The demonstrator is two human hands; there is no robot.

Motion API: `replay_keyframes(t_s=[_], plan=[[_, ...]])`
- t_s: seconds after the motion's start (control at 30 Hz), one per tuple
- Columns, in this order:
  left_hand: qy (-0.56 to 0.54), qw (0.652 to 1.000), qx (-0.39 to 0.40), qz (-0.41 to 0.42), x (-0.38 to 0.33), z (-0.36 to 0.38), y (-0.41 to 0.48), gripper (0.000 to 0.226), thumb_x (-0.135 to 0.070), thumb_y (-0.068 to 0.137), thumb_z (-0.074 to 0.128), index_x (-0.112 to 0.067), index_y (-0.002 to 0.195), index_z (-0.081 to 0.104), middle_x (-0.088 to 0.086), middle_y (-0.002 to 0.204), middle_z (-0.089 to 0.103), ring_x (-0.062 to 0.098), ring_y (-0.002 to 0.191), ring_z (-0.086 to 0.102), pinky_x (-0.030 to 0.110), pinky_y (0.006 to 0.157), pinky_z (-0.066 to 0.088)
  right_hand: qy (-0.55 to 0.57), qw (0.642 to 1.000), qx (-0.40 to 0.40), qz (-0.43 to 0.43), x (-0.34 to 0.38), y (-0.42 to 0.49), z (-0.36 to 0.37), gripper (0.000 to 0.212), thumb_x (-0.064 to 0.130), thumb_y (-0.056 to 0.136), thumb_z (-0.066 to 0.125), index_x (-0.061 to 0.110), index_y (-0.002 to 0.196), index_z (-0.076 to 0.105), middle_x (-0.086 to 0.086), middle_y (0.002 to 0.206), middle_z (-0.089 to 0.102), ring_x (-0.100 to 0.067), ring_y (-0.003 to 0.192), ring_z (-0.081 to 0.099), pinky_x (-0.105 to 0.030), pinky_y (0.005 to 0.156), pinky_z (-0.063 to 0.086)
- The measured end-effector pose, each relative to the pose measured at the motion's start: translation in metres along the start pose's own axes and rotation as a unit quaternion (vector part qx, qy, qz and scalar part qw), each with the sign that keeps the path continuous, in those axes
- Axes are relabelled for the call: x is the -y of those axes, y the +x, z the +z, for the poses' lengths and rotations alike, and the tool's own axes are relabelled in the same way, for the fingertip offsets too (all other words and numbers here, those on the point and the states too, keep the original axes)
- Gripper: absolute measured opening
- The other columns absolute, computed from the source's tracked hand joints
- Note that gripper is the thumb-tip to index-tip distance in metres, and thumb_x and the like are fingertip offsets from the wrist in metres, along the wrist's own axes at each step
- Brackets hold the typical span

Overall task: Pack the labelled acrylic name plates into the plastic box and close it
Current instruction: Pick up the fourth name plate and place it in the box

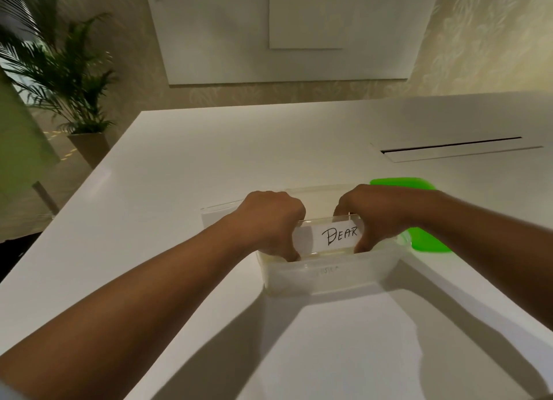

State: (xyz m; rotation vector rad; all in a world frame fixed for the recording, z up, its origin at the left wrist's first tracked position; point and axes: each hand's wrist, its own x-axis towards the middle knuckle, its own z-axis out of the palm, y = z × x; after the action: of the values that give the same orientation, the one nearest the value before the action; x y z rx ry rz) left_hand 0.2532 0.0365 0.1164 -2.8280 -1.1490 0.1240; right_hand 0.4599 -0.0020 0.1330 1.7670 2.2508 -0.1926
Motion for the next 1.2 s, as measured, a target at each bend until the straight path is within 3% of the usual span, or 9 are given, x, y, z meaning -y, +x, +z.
replay_keyframes(t_s=[0.23, 0.37, 0.53, 0.7, 0.87, 0.93, 1.03, 1.2], plan=[[0.002, 0.998, 0.063, 0.015, -0.004, 0.012, 0.012, 0.056, -0.06, 0.056, 0.079, -0.022, 0.094, 0.07, -0.002, 0.09, 0.067, 0.022, 0.08, 0.063, 0.026, 0.059, 0.043, -0.033, 0.997, 0.06, -0.017, 0.009, 0.015, 0.011, 0.052, 0.044, 0.06, 0.085, 0.026, 0.106, 0.069, 0.008, 0.09, 0.066, -0.014, 0.082, 0.057, -0.027, 0.063, 0.048], [-0.009, 0.999, 0.051, 0.019, 0.0, 0.017, 0.013, 0.041, -0.049, 0.065, 0.076, -0.022, 0.095, 0.071, -0.002, 0.093, 0.07, 0.023, 0.084, 0.064, 0.029, 0.064, 0.049, -0.028, 0.998, 0.046, -0.018, 0.005, 0.019, 0.016, 0.049, 0.036, 0.068, 0.082, 0.026, 0.114, 0.069, 0.007, 0.102, 0.07, -0.015, 0.091, 0.06, -0.029, 0.075, 0.053], [-0.069, 0.997, 0.036, 0.0, 0.005, 0.014, 0.01, 0.044, -0.052, 0.07, 0.076, -0.03, 0.108, 0.068, -0.012, 0.105, 0.068, 0.016, 0.098, 0.06, 0.028, 0.073, 0.047, 0.043, 0.999, 0.019, 0.002, -0.003, 0.022, 0.017, 0.05, 0.04, 0.069, 0.083, 0.025, 0.114, 0.069, 0.014, 0.096, 0.064, -0.008, 0.089, 0.062, -0.024, 0.076, 0.051], [-0.175, 0.977, -0.109, -0.047, 0.021, 0.006, -0.015, 0.043, -0.06, 0.079, 0.064, -0.035, 0.114, 0.065, -0.021, 0.108, 0.069, 0.004, 0.101, 0.06, 0.03, 0.08, 0.049, 0.119, 0.988, -0.095, 0.005, 0.011, 0.012, 0.002, 0.045, 0.046, 0.075, 0.078, 0.026, 0.113, 0.069, 0.019, 0.093, 0.064, -0.001, 0.089, 0.062, -0.027, 0.081, 0.053], [-0.198, 0.904, -0.364, -0.106, 0.054, 0.04, -0.079, 0.043, -0.056, 0.083, 0.061, -0.023, 0.109, 0.07, -0.007, 0.109, 0.07, 0.014, 0.108, 0.061, 0.03, 0.086, 0.049, 0.201, 0.93, -0.306, -0.03, 0.06, -0.014, -0.008, 0.039, 0.05, 0.076, 0.071, 0.032, 0.11, 0.069, 0.02, 0.1, 0.066, 0.001, 0.091, 0.062, -0.029, 0.079, 0.054], [-0.204, 0.901, -0.348, -0.16, 0.07, 0.066, -0.107, 0.049, -0.061, 0.081, 0.056, -0.023, 0.109, 0.07, -0.004, 0.111, 0.07, 0.017, 0.107, 0.062, 0.033, 0.086, 0.051, 0.215, 0.899, -0.376, -0.067, 0.09, -0.026, -0.002, 0.035, 0.051, 0.079, 0.067, 0.031, 0.107, 0.07, 0.019, 0.1, 0.066, 0.0, 0.09, 0.062, -0.027, 0.079, 0.052], [-0.213, 0.92, -0.241, -0.225, 0.09, 0.101, -0.139, 0.064, -0.072, 0.077, 0.045, -0.027, 0.119, 0.065, -0.006, 0.123, 0.065, 0.015, 0.118, 0.057, 0.034, 0.095, 0.047, 0.252, 0.865, -0.416, -0.121, 0.141, -0.036, 0.016, 0.03, 0.047, 0.081, 0.064, 0.029, 0.105, 0.069, 0.016, 0.105, 0.067, -0.002, 0.098, 0.062, -0.025, 0.087, 0.049], [-0.199, 0.935, -0.152, -0.251, 0.112, 0.131, -0.169, 0.075, -0.071, 0.082, 0.045, -0.028, 0.143, 0.042, -0.009, 0.15, 0.043, 0.011, 0.141, 0.032, 0.03, 0.111, 0.03, 0.265, 0.882, -0.364, -0.142, 0.202, -0.015, 0.067, 0.043, 0.054, 0.082, 0.061, 0.037, 0.121, 0.058, 0.021, 0.13, 0.059, 0.003, 0.121, 0.051, -0.031, 0.095, 0.051]])
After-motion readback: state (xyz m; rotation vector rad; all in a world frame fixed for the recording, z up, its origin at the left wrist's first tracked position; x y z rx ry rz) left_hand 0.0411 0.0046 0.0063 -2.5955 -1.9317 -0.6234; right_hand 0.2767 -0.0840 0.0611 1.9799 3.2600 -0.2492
